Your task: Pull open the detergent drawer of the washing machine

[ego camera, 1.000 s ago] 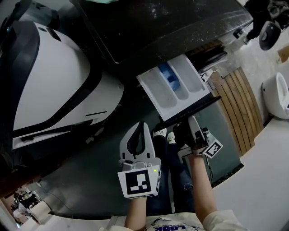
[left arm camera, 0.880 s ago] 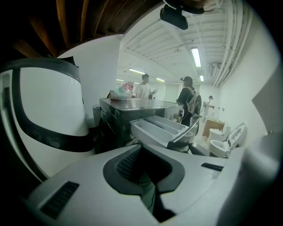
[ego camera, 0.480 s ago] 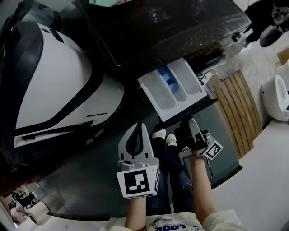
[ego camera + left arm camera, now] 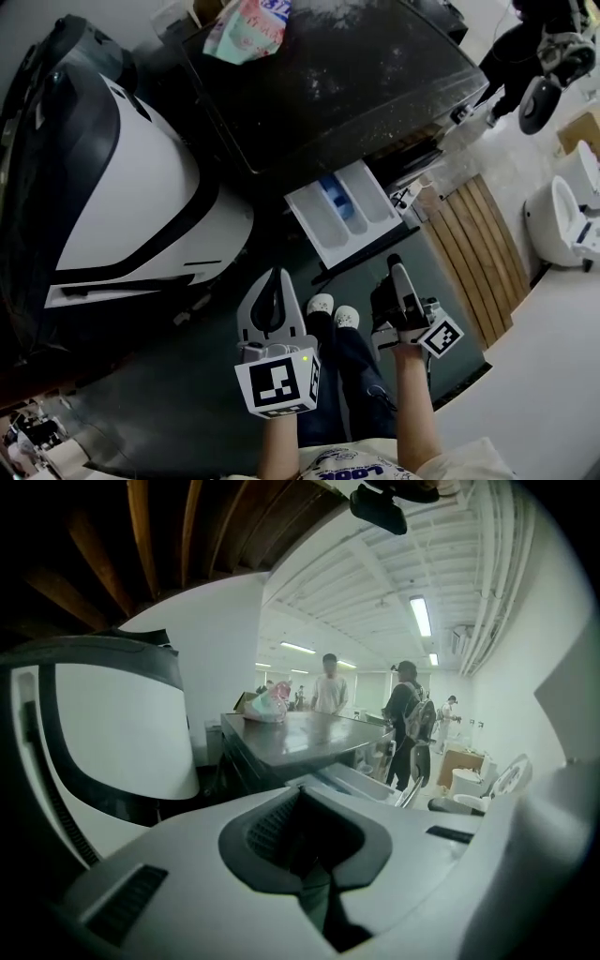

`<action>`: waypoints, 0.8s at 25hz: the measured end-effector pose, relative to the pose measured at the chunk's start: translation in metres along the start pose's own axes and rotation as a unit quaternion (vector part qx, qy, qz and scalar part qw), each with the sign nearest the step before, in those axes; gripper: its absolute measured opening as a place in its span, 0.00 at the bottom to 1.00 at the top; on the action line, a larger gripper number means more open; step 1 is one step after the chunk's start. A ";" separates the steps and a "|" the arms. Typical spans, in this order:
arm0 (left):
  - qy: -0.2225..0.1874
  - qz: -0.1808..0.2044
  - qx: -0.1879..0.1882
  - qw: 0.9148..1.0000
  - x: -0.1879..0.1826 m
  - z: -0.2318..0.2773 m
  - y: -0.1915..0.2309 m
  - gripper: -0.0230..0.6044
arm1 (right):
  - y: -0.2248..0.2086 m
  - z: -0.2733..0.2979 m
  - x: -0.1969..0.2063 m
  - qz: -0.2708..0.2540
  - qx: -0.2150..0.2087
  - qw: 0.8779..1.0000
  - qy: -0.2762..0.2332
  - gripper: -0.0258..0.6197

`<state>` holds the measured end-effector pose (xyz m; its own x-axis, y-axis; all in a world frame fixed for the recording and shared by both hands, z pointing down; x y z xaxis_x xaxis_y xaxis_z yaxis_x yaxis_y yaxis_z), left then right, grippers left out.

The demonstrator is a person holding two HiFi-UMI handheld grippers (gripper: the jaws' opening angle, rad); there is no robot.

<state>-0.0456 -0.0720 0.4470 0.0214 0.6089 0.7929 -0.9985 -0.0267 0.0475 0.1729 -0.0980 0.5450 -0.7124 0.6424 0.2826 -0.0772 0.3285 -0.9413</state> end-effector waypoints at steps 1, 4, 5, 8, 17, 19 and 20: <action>-0.005 -0.001 0.000 1.000 -0.007 -0.005 0.000 0.06 | 0.012 0.002 -0.004 -0.022 0.006 1.000 0.008 0.28; -0.023 -0.002 0.001 1.000 -0.028 -0.020 0.000 0.06 | 0.054 0.013 -0.013 -0.087 0.018 0.996 0.025 0.26; -0.029 -0.001 0.001 1.000 -0.035 -0.026 0.001 0.06 | 0.068 0.017 -0.017 -0.109 0.027 0.993 0.027 0.24; -0.047 -0.001 0.002 0.999 -0.055 -0.042 0.004 0.06 | 0.108 0.028 -0.027 -0.180 0.057 0.981 0.034 0.21; -0.106 0.001 0.000 0.994 -0.116 -0.089 0.018 0.06 | 0.216 0.070 -0.042 -0.355 0.102 0.928 0.051 0.10; -0.118 0.003 0.000 0.993 -0.128 -0.100 0.020 0.06 | 0.234 0.078 -0.043 -0.388 0.117 0.913 0.053 0.08; -0.123 0.005 0.000 0.992 -0.133 -0.105 0.021 0.06 | 0.243 0.082 -0.043 -0.404 0.125 0.904 0.054 0.07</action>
<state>-0.0751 -0.0702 0.2789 0.0239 0.3958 0.9180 -0.9987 -0.0310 0.0393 0.1280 -0.1025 0.2892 -0.2810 0.3309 0.9009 -0.7074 0.5630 -0.4274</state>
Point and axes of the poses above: the fingertips, and each gripper's own axes: z forward along the fingers, y to its left, x out of its underside, the point moved 4 cm from there along -z, backward along the fingers, and after that the axes turned 12 degrees about y, right-handed, at the moved point
